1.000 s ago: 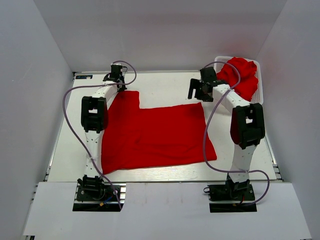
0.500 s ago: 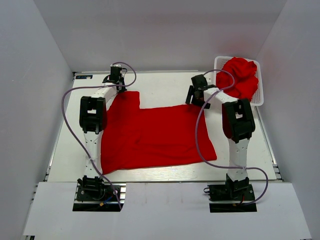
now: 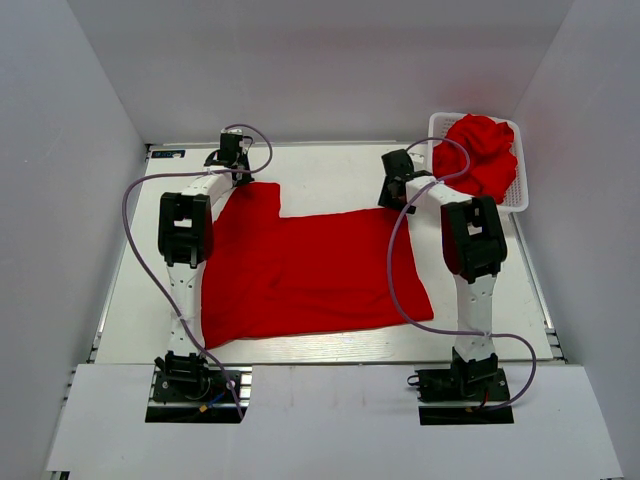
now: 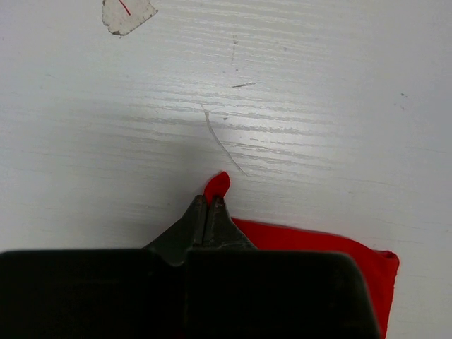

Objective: Fold and stack the t-shirts
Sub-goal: Grap the side of the flattened tshirt furthest away from the robot with both arms, then fold the other side of the tshirt into a rectangle

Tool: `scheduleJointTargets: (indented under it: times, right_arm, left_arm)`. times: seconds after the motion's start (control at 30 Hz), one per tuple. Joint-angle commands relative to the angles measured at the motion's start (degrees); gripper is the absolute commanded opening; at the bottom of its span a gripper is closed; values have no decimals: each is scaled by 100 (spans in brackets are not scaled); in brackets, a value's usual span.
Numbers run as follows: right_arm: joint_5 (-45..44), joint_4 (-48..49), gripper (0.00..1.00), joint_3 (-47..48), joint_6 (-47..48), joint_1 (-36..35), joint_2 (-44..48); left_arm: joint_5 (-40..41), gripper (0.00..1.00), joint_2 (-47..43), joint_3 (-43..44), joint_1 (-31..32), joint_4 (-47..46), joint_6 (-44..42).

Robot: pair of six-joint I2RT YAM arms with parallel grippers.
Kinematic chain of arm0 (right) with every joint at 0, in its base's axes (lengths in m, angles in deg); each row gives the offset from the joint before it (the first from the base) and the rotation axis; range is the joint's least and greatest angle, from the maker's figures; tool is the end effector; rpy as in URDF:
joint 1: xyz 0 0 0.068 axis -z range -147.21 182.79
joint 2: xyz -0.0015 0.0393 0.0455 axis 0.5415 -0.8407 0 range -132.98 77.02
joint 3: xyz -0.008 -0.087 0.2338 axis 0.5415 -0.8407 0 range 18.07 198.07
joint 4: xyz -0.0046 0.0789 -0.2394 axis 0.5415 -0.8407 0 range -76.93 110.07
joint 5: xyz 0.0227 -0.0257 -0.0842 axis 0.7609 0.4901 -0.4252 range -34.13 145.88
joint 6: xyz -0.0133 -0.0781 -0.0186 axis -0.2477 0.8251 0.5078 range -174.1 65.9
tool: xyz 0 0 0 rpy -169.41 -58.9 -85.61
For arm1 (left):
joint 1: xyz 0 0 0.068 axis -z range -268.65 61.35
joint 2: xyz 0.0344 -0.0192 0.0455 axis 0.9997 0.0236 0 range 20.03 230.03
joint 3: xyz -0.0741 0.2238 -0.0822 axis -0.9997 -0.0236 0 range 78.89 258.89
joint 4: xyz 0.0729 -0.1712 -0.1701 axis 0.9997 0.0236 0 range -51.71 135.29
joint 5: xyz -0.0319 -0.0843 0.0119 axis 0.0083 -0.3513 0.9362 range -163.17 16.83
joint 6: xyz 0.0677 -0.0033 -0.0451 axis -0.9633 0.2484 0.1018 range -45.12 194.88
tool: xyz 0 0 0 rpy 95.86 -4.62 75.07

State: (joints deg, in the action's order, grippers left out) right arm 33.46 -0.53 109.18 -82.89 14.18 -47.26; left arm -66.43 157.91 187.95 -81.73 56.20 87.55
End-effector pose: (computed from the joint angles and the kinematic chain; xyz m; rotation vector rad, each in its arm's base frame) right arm 0.4512 0.1234 0.1210 0.3697 2.3876 -0.1203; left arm 0.5288 -0.0557 0.1088 -0.1748 2.3729 -0.0224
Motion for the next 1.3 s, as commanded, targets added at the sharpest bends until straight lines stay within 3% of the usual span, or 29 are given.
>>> scheduleJointTargets:
  times: [0.0, 0.07, 0.17, 0.2, 0.23, 0.43, 0.67, 1.0, 1.27]
  right_arm:
    - [105, 362, 55, -111, -30, 16, -271]
    - [158, 503, 27, -163, 40, 16, -262]
    - [176, 566, 11, -190, 146, 33, -219]
    - [176, 575, 2, -208, 146, 16, -219]
    - [159, 592, 0, -243, 164, 15, -140]
    - [264, 987, 0, -646, 479, 7, 308]
    - [509, 1478, 0, -1576, 814, -37, 1046]
    - [791, 1770, 0, -2553, 1007, -90, 2005]
    - [580, 1630, 0, -2792, 1131, -46, 2514]
  left_arm:
    - [-296, 0, -297, -236, 29, 476, -1]
    - [-349, 0, -297, -236, 29, 424, -63]
    - [-349, 0, -411, -236, 29, 424, -115]
    - [-349, 0, -499, -236, 29, 424, -115]
    - [-349, 0, -560, -236, 29, 424, -115]
    - [-210, 0, -1437, -1008, 90, 301, -115]
    - [-288, 0, -2879, -2965, 152, -77, 148]
    - [-1095, 0, -5244, -5446, 318, -271, 816]
    - [-1017, 0, -6922, -6317, 372, 931, 1237]
